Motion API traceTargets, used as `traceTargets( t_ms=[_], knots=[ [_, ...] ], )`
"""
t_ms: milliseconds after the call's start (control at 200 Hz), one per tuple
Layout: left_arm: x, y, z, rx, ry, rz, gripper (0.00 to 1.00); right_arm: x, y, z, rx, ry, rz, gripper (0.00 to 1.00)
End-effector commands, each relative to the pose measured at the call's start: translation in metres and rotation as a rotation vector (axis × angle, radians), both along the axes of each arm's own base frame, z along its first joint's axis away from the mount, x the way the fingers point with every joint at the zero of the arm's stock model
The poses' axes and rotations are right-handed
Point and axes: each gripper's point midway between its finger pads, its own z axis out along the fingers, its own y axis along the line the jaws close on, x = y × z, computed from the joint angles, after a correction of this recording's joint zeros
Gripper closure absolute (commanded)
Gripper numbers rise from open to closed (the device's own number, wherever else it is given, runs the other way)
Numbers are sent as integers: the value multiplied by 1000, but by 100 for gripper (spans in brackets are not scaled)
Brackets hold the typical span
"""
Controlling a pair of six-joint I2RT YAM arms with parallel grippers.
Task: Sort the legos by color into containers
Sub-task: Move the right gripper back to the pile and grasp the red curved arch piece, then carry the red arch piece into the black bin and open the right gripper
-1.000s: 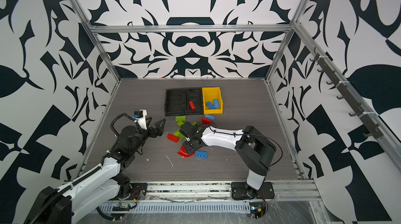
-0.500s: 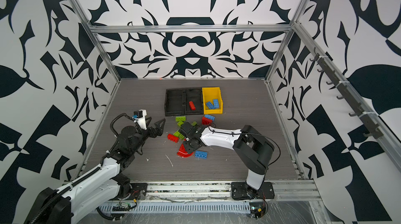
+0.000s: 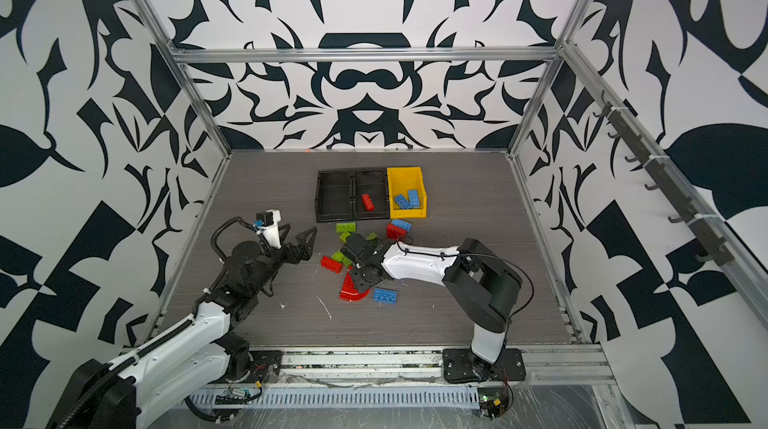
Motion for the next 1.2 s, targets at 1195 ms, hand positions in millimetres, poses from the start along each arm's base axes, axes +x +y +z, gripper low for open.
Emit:
traceTargets(
  t_ms=[1195],
  knots=[
    [-4, 2, -3, -3, 4, 3, 0, 167, -26, 141, 215, -313, -152, 67]
  ],
)
